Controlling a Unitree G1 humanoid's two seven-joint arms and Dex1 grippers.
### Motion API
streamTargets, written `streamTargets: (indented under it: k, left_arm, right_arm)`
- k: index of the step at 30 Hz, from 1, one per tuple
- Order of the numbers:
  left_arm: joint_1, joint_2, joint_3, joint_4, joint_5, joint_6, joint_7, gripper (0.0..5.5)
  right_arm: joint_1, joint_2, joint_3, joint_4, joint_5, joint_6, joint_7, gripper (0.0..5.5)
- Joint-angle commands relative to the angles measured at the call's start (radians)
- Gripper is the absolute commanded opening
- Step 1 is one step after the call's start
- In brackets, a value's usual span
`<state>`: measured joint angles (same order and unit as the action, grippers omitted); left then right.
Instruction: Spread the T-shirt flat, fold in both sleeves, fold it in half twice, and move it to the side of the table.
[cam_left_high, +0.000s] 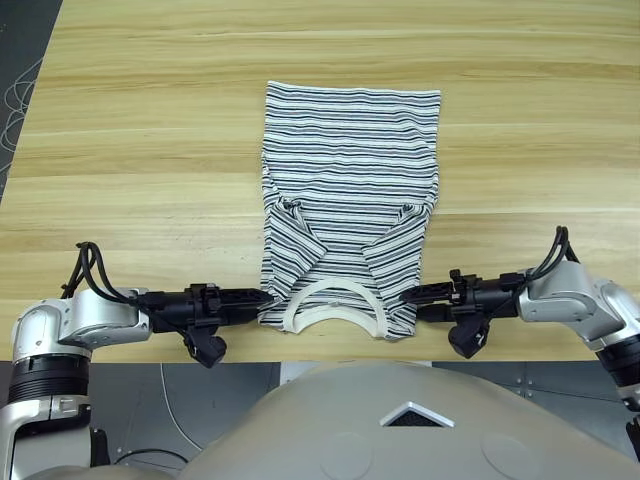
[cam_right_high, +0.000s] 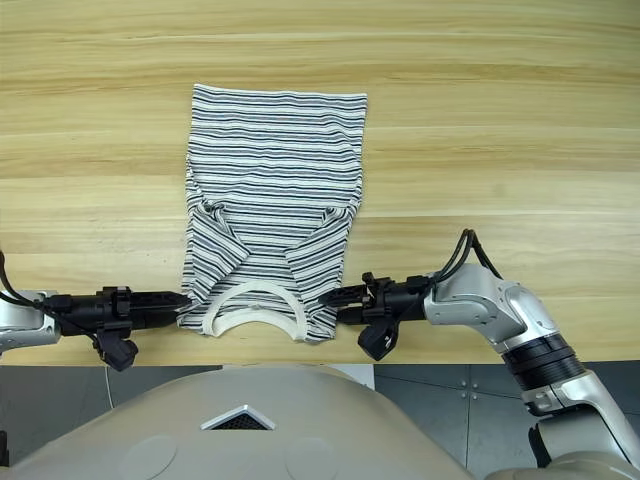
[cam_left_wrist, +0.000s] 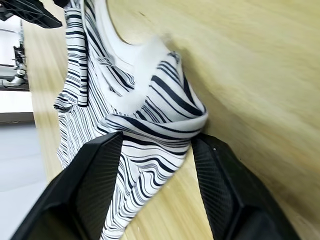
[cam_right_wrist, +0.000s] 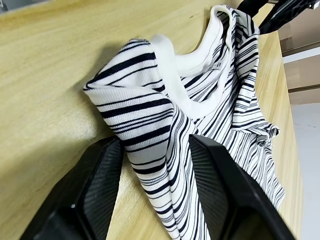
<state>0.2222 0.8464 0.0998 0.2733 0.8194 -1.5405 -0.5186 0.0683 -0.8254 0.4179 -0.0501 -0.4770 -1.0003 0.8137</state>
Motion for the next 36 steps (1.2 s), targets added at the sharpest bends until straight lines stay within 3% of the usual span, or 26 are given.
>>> streamTargets:
  k: [1, 10, 18, 23, 27, 30, 32, 34, 36]
  left_arm:
    - [-0.001, -0.020, -0.050, 0.038, 0.131, 0.027, 0.058, 2.57]
    - [-0.004, -0.010, -0.165, 0.048, 0.350, 0.123, 0.330, 2.57]
    - [-0.040, 0.075, -0.356, 0.096, 0.501, 0.264, 0.608, 1.33]
    - [-0.076, 0.119, -0.473, 0.129, 0.540, 0.328, 0.753, 0.85]
    - [-0.113, 0.134, -0.526, 0.170, 0.515, 0.366, 0.830, 0.60]
    - [-0.146, 0.147, -0.529, 0.167, 0.351, 0.338, 0.742, 0.42]
    - [-0.169, 0.183, -0.574, 0.055, 0.012, 0.378, 0.546, 0.21]
    - [-0.177, 0.282, -0.665, -0.196, -0.424, 0.584, 0.248, 0.21]
    - [-0.179, 0.359, -0.706, -0.399, -0.708, 0.796, 0.015, 0.21]
  right_arm:
    - [-0.016, -0.015, 0.021, -0.003, -0.013, 0.008, -0.009, 2.36]
    - [-0.026, -0.004, 0.058, 0.010, -0.025, 0.030, -0.031, 2.36]
    - [-0.031, -0.006, 0.072, 0.014, -0.018, 0.048, -0.046, 0.91]
    - [-0.032, 0.000, 0.081, 0.004, 0.014, 0.069, -0.041, 0.10]
    - [-0.037, 0.001, 0.093, -0.006, 0.069, 0.102, -0.020, 0.10]
    - [-0.053, -0.019, 0.096, -0.032, 0.176, 0.199, 0.043, 0.10]
    - [-0.088, -0.046, 0.085, -0.059, 0.285, 0.321, 0.127, 0.10]
    - [-0.127, -0.073, 0.067, -0.101, 0.458, 0.473, 0.232, 0.10]
    - [-0.161, -0.096, 0.054, -0.127, 0.602, 0.602, 0.333, 0.10]
